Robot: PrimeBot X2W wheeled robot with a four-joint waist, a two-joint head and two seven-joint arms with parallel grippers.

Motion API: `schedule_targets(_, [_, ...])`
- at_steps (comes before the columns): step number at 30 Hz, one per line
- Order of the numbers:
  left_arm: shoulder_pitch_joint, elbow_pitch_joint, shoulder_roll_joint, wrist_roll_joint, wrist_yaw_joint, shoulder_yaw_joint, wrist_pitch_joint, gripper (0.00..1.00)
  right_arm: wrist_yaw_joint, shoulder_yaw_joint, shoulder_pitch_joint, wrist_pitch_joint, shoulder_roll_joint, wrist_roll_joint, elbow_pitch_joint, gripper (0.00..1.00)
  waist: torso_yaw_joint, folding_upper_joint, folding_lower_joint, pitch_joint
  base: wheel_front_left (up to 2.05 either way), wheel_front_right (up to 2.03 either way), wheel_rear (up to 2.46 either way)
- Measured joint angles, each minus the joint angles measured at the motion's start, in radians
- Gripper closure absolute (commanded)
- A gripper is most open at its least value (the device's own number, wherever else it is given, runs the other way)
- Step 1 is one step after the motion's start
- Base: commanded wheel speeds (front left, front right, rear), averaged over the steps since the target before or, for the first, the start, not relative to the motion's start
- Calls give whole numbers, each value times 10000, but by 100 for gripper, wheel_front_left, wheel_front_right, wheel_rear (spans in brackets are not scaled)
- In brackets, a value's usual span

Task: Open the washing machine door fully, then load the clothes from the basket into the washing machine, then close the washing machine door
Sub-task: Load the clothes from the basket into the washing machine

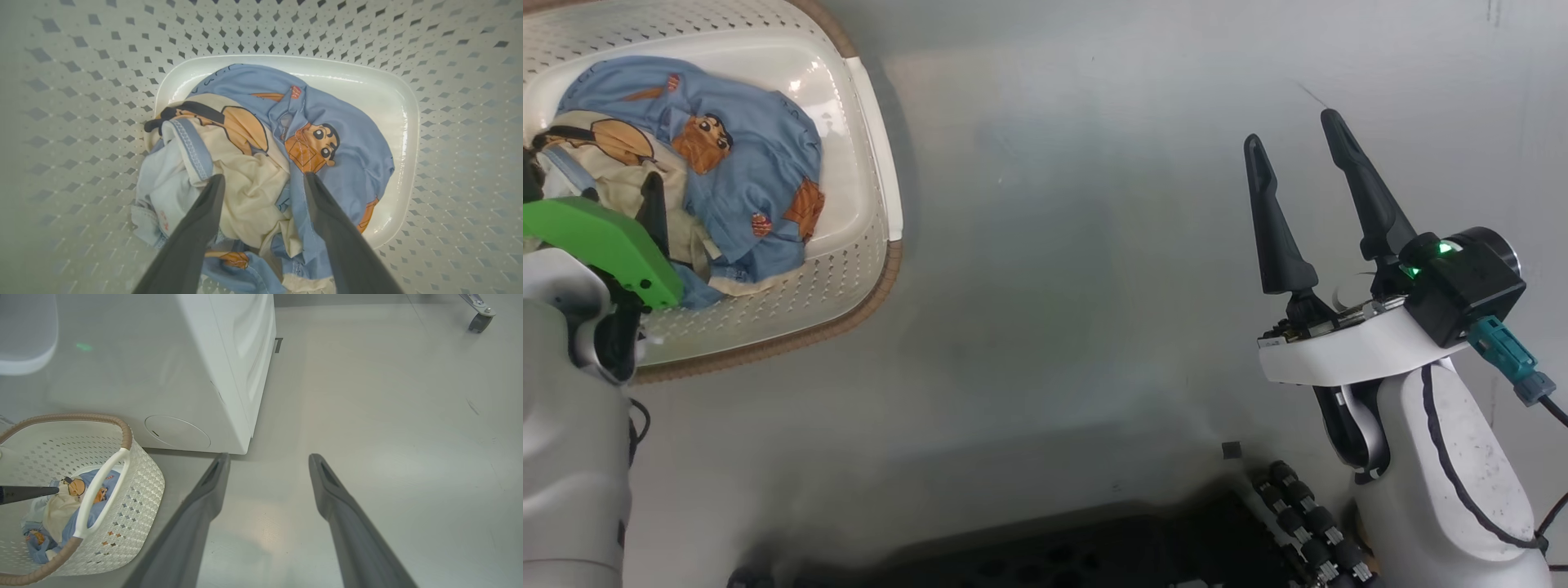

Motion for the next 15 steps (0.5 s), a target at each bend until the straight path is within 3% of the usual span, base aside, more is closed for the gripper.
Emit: schedule_targets(15, [-1054, 922, 332, 320, 52, -171, -84, 0, -165, 90, -86, 0, -8, -75, -481, 0, -213, 0, -1, 898, 0, 0, 0])
